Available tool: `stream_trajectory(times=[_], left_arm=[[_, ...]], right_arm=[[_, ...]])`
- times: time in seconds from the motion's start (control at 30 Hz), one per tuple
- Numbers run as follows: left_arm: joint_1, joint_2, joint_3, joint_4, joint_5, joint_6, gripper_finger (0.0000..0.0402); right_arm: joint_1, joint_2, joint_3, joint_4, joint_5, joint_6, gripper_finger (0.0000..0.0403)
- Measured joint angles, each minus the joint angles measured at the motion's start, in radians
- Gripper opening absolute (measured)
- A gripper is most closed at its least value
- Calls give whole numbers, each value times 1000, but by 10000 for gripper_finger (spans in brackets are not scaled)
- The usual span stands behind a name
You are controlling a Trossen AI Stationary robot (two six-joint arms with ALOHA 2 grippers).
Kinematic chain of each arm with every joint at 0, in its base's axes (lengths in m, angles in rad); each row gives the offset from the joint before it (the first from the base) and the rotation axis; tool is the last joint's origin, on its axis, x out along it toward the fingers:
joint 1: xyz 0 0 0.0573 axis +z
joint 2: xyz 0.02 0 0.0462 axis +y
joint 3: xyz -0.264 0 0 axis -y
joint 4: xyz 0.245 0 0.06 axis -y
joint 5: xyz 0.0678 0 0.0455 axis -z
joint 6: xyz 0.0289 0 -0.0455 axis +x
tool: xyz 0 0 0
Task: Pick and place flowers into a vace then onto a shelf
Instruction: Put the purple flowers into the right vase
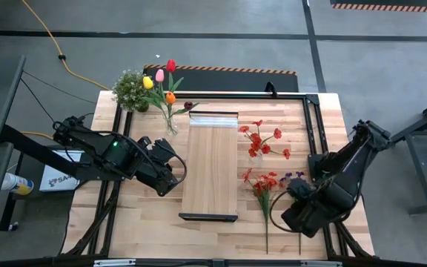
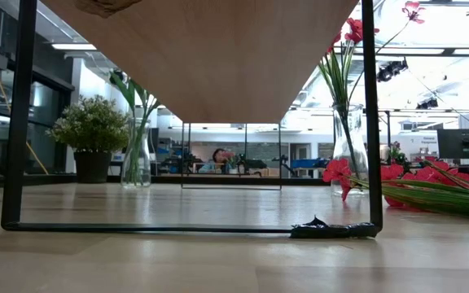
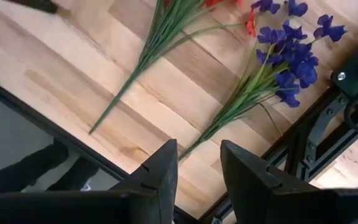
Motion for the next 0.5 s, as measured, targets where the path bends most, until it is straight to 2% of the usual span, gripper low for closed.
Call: stream_trajectory(times=[0.17,0.3,0.5], left_arm=[[0,0,0,0,0,0,152],[0,0,0,0,-1,0,152],[0,0,0,0,-1,0,152]], right_arm=[[-20,0,0,-23,-4,-5,114],[-18,0,0,-49,-52,17,114],[35,-1,0,-79,-121,93,114]])
